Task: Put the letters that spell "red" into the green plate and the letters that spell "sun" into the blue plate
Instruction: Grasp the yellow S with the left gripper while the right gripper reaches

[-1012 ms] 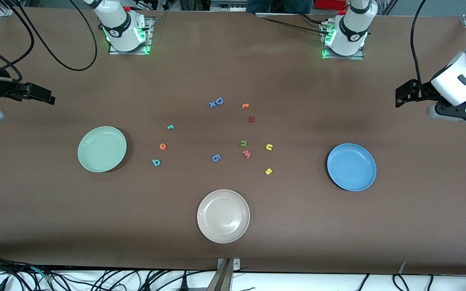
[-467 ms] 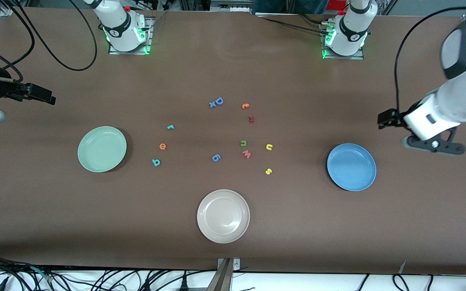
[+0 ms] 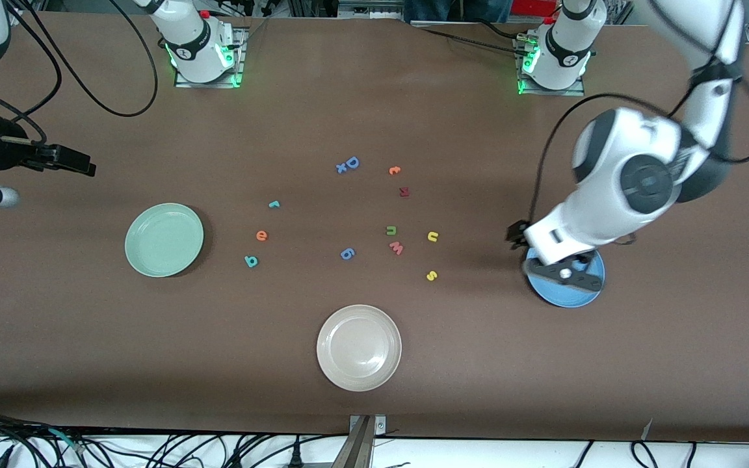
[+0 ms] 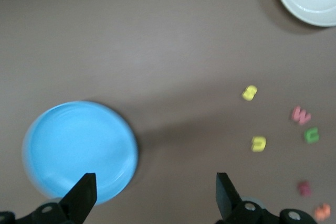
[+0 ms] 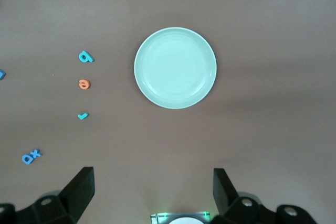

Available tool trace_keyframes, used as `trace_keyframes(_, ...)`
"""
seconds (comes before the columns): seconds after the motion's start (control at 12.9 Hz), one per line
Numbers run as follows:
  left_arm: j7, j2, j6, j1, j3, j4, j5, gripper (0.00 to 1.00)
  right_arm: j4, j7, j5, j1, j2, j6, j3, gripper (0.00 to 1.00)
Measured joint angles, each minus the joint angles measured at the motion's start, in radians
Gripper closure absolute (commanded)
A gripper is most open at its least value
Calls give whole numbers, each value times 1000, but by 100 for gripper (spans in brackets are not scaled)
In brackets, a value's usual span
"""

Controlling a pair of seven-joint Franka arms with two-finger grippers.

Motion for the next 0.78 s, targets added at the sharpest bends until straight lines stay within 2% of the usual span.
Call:
trace_keyframes(0.47, -428, 192, 232, -108, 0, 1, -1, 0, -1, 24, 1, 20, 87, 58, 0, 0)
trace_keyframes(0.78, -597, 299, 392, -162, 0, 1, -1, 0, -21, 275, 0, 105, 160, 156, 3, 0)
